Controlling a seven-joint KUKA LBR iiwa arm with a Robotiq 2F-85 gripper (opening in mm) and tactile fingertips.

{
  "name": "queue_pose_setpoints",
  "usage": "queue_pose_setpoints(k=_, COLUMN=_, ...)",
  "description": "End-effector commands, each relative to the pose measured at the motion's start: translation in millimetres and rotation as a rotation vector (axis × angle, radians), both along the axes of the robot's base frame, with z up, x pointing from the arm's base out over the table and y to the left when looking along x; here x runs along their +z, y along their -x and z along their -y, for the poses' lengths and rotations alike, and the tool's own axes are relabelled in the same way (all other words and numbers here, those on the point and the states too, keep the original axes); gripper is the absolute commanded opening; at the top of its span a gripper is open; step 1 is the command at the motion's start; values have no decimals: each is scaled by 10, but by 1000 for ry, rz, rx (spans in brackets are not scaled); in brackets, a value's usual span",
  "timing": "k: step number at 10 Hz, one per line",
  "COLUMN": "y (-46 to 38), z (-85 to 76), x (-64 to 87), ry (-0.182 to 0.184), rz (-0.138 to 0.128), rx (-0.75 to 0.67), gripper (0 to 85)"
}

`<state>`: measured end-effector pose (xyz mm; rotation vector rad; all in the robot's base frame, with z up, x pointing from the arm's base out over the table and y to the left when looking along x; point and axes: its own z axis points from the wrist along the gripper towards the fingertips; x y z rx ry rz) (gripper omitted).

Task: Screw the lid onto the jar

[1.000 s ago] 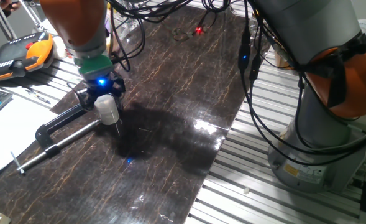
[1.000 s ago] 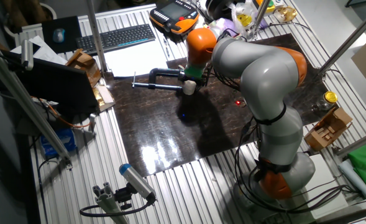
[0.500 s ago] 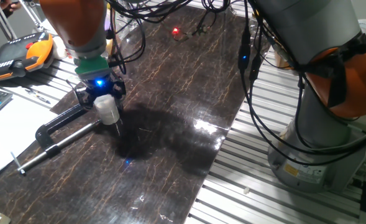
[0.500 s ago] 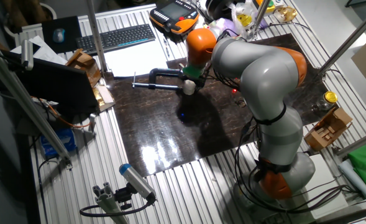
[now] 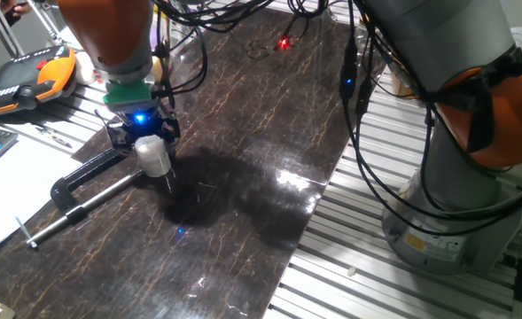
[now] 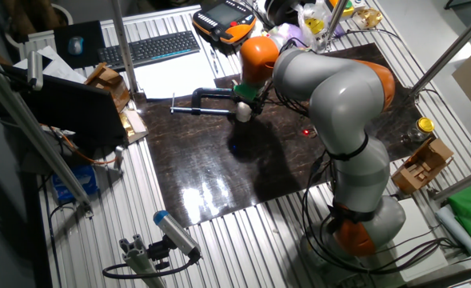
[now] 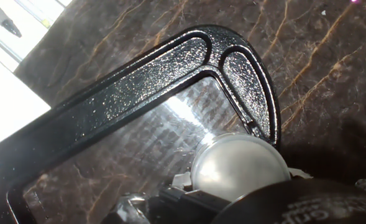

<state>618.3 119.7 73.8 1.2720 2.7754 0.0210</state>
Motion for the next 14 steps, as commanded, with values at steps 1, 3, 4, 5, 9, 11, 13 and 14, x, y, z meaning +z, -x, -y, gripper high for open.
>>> queue_pose_setpoints(k=1, y=-3, z=0, x=-3, ry=0, rz=0, rx=1, gripper=747)
queue_pose_setpoints(k=3, y=-4, z=0, x=-5, ry=8, rz=1, rx=23, gripper=850)
queue_pose_setpoints(k=4, y=-4, z=-2, x=-4, ry=10, rz=-1, rx=28, gripper=850)
queue_pose_setpoints(k=5, y=-5, z=-3, x=1, ry=12, rz=-1, rx=28, gripper=850)
queue_pose_setpoints(k=9, y=-52, z=51, x=222, ry=-3, rz=2, rx=-3, gripper=850)
queue_pose_setpoints(k=11, y=-74, z=108, x=475, ry=20, rz=-1, rx=22, gripper=850)
queue_pose_setpoints(k=13, y=29, z=148, x=678, ry=34, rz=16, rx=131, gripper=667)
queue_pose_setpoints(k=14, y=71, z=152, x=734, ry=34, rz=14, rx=181, gripper=587)
